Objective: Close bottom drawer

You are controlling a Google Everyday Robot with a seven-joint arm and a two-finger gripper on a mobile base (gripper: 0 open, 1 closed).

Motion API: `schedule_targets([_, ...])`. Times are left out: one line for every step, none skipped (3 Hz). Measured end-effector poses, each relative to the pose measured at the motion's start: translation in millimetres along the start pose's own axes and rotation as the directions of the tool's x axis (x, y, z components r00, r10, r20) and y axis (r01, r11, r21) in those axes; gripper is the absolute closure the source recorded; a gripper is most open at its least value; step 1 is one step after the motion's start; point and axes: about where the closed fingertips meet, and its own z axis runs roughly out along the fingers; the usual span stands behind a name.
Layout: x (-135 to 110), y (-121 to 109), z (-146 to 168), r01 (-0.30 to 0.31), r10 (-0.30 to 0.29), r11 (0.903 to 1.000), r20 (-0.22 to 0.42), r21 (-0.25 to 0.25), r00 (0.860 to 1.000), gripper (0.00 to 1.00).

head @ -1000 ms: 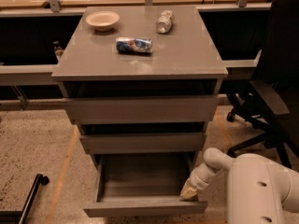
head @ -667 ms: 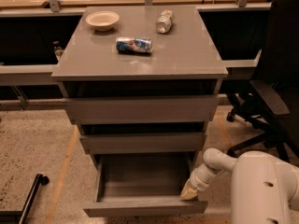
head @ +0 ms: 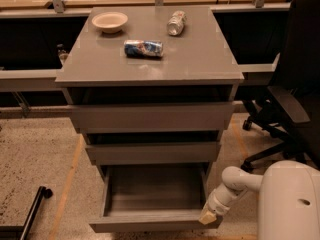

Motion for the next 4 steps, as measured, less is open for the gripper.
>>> schedule_targets([16,6,21,-0.043,0.041,0.9967,-0.024,-0.068,0.999,1.0])
schedule_targets([21,-17,47,-0.045,0.038,0.9895,-0.056,-0.137,0.998,1.0])
schedule_targets([21,-16,45,-0.045,0.038,0.9895,-0.056,-0.137,0.998,1.0])
schedule_targets([-19,-56,18,0.055,-0.055,0.9985,-0.008,-0.009,0.998,1.0])
